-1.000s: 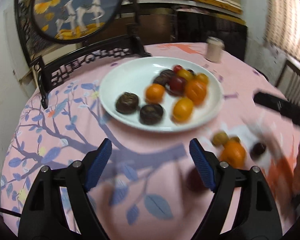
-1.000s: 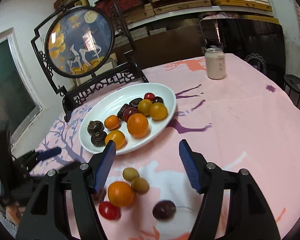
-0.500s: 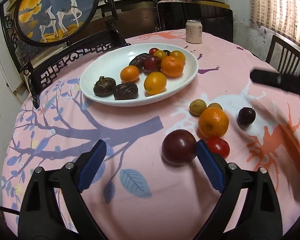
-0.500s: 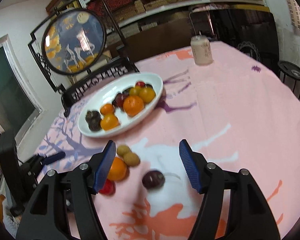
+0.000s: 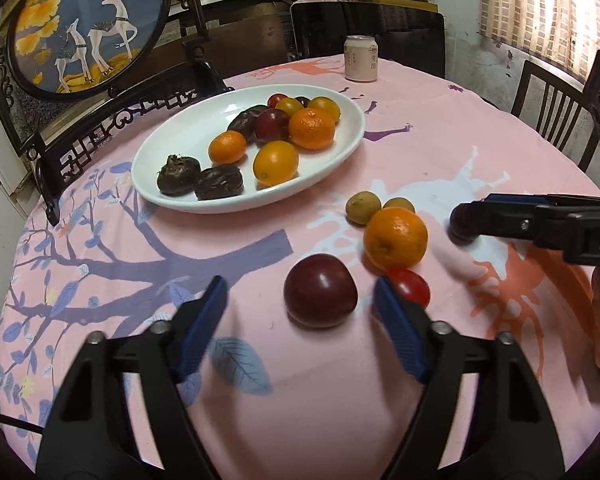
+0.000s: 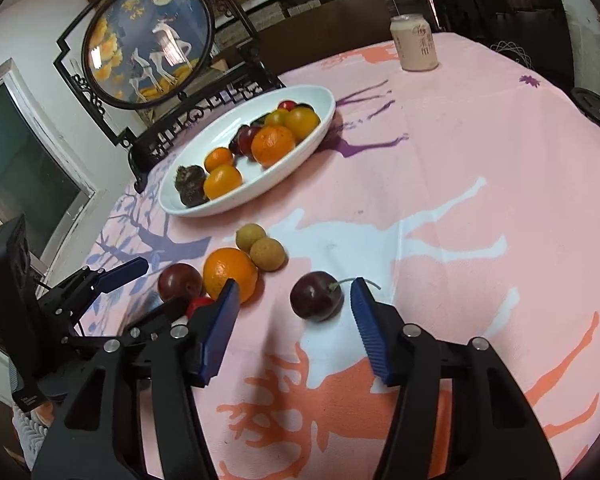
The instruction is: Organize fruits
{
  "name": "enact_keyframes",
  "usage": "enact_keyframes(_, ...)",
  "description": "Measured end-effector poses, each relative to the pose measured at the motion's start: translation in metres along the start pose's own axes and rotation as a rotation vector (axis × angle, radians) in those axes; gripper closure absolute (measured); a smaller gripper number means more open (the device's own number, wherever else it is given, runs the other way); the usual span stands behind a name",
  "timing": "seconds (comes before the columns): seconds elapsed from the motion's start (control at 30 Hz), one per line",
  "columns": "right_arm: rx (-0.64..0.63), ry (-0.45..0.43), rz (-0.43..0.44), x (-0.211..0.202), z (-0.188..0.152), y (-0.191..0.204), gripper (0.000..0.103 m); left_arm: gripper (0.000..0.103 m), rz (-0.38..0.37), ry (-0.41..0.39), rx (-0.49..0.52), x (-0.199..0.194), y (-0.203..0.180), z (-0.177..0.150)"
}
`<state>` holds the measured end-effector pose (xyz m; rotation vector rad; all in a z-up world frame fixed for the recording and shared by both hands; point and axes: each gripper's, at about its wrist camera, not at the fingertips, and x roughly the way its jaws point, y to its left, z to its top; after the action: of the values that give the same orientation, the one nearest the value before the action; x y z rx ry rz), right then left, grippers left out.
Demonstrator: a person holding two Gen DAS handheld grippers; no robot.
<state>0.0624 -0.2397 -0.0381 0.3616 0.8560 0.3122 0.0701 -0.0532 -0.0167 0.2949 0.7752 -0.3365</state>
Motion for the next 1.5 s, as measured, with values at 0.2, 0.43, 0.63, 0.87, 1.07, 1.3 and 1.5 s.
enact_keyframes(0.2,-0.028,0.025,-0.012,0.01,-0.003,0.005,0.066,0.053,-0.033,0.054,-0.007,0.013,-0.002,-0.001)
enact_keyframes(0.43,-0.044,0.001,-0.022,0.008,-0.002,0.006,0.076,0.063,-0.045,0.049,-0.024,0.014,-0.001,0.0)
enact_keyframes(0.63,-0.017,-0.106,-0.004,-0.013,0.013,0.005,0.076,0.063,0.019,-0.011,-0.095,-0.002,0.023,0.011)
enact_keyframes(0.87,-0.069,-0.139,0.02,-0.003,0.068,0.039,0.076,0.063,0.103,-0.038,-0.207,0.004,0.064,0.055)
enact_keyframes(1.07,-0.112,-0.118,0.022,0.045,0.102,0.066,0.075,0.056,0.141,-0.029,-0.289,0.03,0.095,0.08)
enact_keyframes(1.3,-0.046,-0.132,0.056,0.051,0.1,0.042,0.059,0.024,0.087,-0.069,-0.363,0.025,0.116,0.078)
enact_keyframes(1.5,-0.021,-0.133,0.085,0.033,0.087,0.038,0.058,0.024,0.135,-0.072,-0.291,0.014,0.101,0.066)
